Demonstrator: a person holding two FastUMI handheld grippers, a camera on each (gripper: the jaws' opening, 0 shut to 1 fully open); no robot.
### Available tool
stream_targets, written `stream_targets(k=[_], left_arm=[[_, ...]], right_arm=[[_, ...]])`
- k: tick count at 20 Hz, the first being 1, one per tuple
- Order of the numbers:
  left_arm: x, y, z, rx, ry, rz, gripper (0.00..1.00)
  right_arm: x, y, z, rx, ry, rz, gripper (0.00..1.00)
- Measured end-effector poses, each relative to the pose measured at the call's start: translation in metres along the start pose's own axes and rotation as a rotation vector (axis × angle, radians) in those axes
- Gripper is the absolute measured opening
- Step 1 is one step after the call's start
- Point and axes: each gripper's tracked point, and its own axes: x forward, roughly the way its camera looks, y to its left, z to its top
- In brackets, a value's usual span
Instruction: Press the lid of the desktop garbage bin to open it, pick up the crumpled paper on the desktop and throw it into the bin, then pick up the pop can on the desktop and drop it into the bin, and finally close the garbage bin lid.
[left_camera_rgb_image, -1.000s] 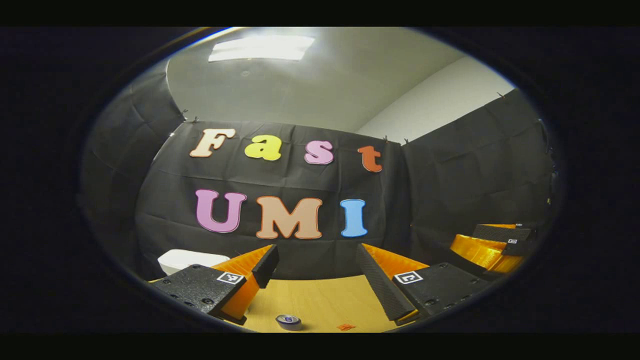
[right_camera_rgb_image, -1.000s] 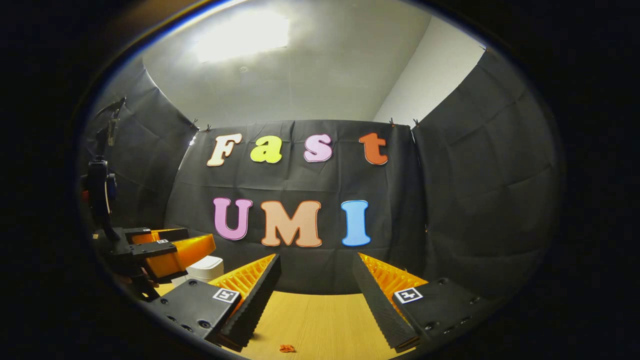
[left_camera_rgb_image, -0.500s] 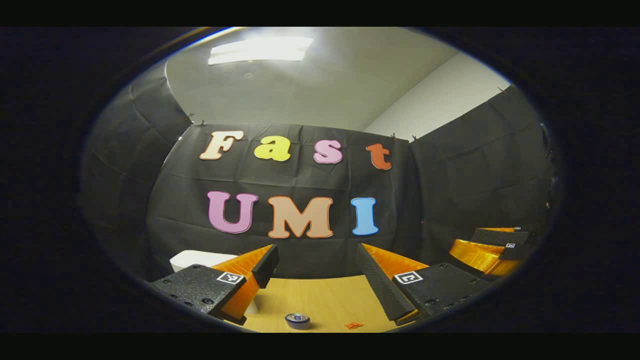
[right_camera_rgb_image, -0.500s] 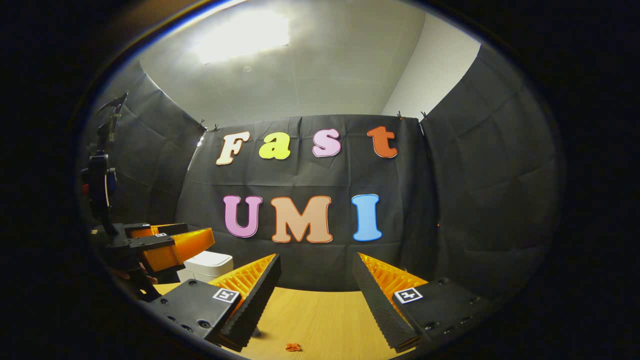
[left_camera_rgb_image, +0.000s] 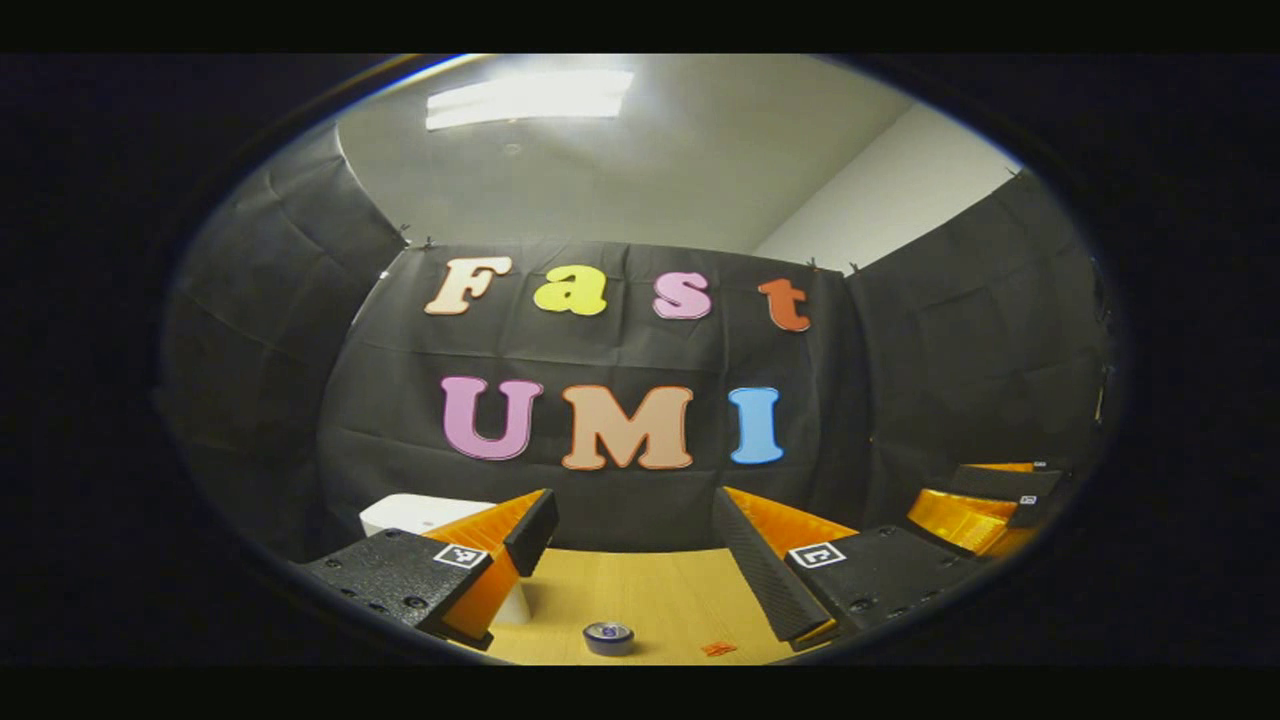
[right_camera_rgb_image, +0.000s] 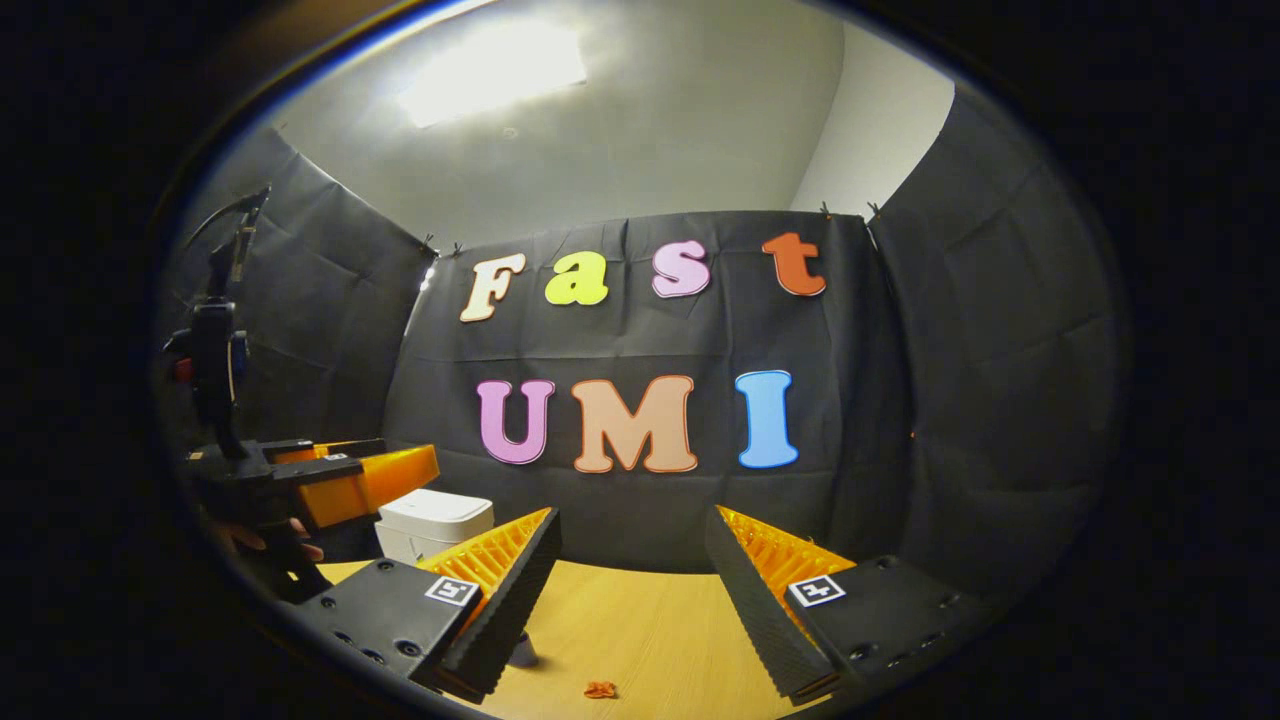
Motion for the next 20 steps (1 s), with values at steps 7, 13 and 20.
stream_targets(k=[7,13,20], left_arm=[[0.048,0.092,0.008,0.119,-0.048,0.112,0.87],[0.102,0.171,-0.06,0.127,0.087,0.116,0.39],[0.118,0.233,-0.17,0.051,0.319,0.183,0.0]], right_arm=[[0.021,0.008,-0.02,-0.007,0.045,-0.013,0.96],[0.053,0.029,-0.04,0.031,0.097,-0.111,0.96],[0.07,0.054,-0.058,-0.008,0.163,-0.159,0.96]])
